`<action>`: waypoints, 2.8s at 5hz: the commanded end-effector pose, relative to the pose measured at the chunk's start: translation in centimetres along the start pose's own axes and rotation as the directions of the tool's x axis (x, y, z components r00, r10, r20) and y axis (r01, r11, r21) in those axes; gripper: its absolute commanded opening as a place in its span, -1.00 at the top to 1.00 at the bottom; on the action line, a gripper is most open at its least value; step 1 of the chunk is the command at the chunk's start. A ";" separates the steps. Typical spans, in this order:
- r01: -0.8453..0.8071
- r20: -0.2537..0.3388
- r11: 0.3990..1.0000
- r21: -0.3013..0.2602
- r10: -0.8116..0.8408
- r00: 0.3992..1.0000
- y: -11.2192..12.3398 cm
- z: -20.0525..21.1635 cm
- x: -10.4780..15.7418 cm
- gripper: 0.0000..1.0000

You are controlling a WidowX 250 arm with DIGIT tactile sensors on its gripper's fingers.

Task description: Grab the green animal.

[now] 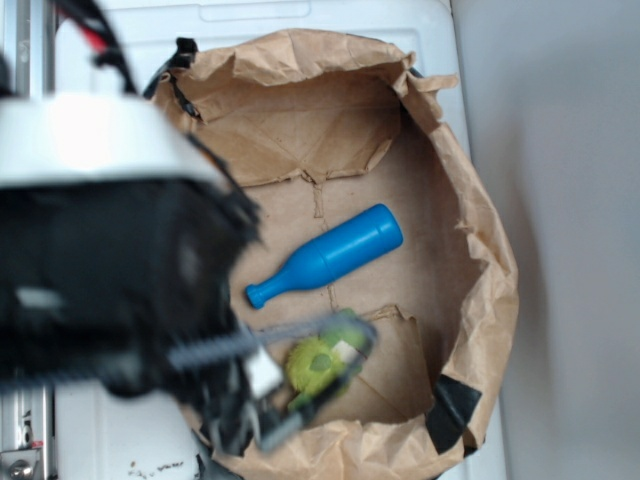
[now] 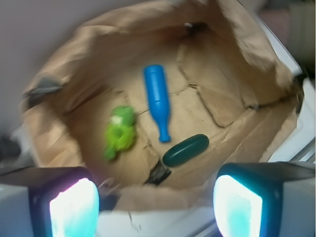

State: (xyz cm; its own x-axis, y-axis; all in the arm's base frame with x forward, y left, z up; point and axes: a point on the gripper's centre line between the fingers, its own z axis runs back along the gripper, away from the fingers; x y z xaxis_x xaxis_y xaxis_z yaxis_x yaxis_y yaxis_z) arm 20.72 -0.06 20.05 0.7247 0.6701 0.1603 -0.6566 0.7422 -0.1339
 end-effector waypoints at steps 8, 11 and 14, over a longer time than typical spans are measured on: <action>-0.113 -0.061 0.994 -0.003 0.112 0.992 -3.1 -13.8 6.0 -1.00; -0.070 -0.126 0.997 -0.043 0.064 0.990 -4.9 -15.5 4.1 -1.00; -0.071 -0.111 0.997 -0.020 0.068 0.991 -5.3 -16.5 3.4 1.00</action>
State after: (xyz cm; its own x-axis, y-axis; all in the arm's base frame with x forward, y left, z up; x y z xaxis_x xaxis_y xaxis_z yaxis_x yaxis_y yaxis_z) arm 29.55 -2.61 3.42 0.7102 0.7039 -0.0112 -0.6998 0.7042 -0.1199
